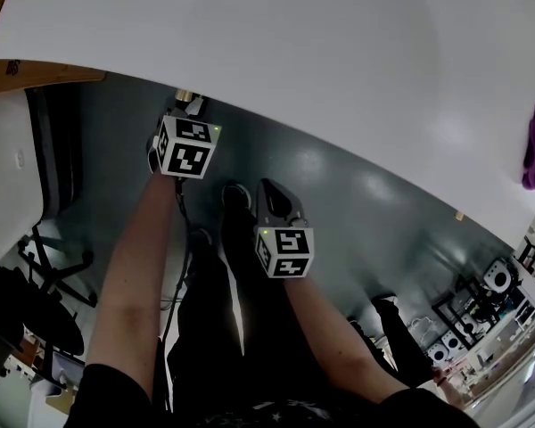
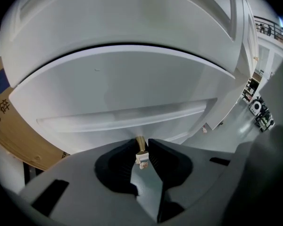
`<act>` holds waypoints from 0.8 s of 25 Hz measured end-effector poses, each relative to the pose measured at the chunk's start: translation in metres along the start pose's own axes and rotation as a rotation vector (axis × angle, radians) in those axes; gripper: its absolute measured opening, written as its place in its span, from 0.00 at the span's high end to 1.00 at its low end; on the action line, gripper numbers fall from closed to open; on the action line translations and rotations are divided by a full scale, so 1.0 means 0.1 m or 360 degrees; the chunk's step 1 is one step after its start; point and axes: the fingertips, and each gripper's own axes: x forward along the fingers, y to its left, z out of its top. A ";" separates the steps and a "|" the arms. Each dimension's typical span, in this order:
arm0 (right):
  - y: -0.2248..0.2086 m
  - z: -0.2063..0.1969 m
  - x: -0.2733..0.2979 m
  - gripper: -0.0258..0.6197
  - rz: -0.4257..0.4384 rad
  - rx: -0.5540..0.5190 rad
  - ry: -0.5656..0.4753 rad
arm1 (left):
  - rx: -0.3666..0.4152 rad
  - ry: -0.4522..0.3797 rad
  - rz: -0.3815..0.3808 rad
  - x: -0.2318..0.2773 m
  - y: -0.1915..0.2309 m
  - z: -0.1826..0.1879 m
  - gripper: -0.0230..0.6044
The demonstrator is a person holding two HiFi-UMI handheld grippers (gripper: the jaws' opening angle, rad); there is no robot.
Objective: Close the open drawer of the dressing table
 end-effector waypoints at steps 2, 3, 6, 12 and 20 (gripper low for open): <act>-0.01 0.04 0.00 0.96 0.0000 0.0003 -0.0010 | 0.0003 0.0002 0.0002 0.02 0.01 0.03 0.83; -0.02 0.05 -0.01 0.96 -0.0001 0.0005 -0.0012 | 0.0008 0.0005 0.0001 0.03 0.01 0.05 0.83; -0.03 0.04 -0.02 0.96 -0.0008 0.0013 -0.0013 | 0.0026 0.0014 -0.0013 0.05 0.01 0.08 0.83; -0.02 0.00 -0.07 0.96 -0.0011 0.0018 -0.0015 | -0.0006 -0.0011 -0.0015 0.04 0.02 0.08 0.83; 0.03 0.06 -0.17 0.96 -0.0026 0.0016 -0.0064 | -0.0219 -0.0057 -0.0110 -0.14 -0.09 -0.04 0.69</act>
